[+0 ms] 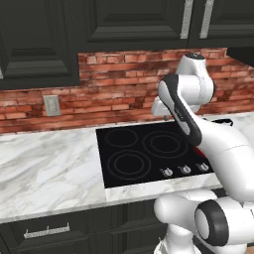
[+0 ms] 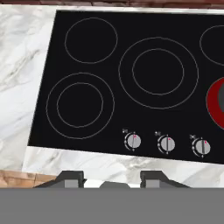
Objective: Lower the heat of the kettle.
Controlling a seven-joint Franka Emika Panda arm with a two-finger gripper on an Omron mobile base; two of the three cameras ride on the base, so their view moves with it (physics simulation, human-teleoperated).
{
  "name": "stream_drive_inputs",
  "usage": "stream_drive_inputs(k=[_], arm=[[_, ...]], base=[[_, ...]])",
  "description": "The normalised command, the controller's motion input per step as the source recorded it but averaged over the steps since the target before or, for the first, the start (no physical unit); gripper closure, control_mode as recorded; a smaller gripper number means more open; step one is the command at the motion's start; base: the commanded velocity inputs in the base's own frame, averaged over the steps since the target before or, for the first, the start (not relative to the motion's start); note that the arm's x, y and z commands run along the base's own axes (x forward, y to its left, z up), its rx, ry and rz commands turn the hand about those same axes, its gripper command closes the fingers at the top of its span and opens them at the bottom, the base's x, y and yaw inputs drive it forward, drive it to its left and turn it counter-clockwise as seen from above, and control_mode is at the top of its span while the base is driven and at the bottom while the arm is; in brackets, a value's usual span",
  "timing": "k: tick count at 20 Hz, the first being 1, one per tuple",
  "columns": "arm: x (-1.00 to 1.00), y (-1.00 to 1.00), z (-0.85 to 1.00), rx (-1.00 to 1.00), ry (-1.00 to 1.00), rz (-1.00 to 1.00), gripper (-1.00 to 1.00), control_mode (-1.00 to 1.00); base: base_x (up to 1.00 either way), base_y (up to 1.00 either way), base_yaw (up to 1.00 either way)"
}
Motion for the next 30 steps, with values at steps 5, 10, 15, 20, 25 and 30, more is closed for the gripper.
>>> stream_drive_inputs(k=[5, 10, 15, 20, 25, 30], arm=[[-0.06, -0.12, -0.04, 0.05, -0.03, 0.0, -1.0, -1.0], [0.0, -0.86, -0.19, 0.26, -0.15, -0.01, -1.0, -1.0], [0.0, -0.86, -0.2, 0.12, -0.01, -0.12, -1.0, -1.0], [0.0, -0.67, -0.27, 0.0, 0.12, -0.23, -1.0, -1.0], [-0.13, -0.67, -0.17, 0.0, 0.06, -0.22, -1.0, -1.0], [-0.26, -0.63, -0.15, 0.0, 0.02, -0.21, -1.0, -1.0]], base=[[0.0, 0.0, 0.0], [0.0, 0.0, 0.0], [0.0, 0.0, 0.0], [0.0, 0.0, 0.0], [0.0, 0.0, 0.0], [0.0, 0.0, 0.0]])
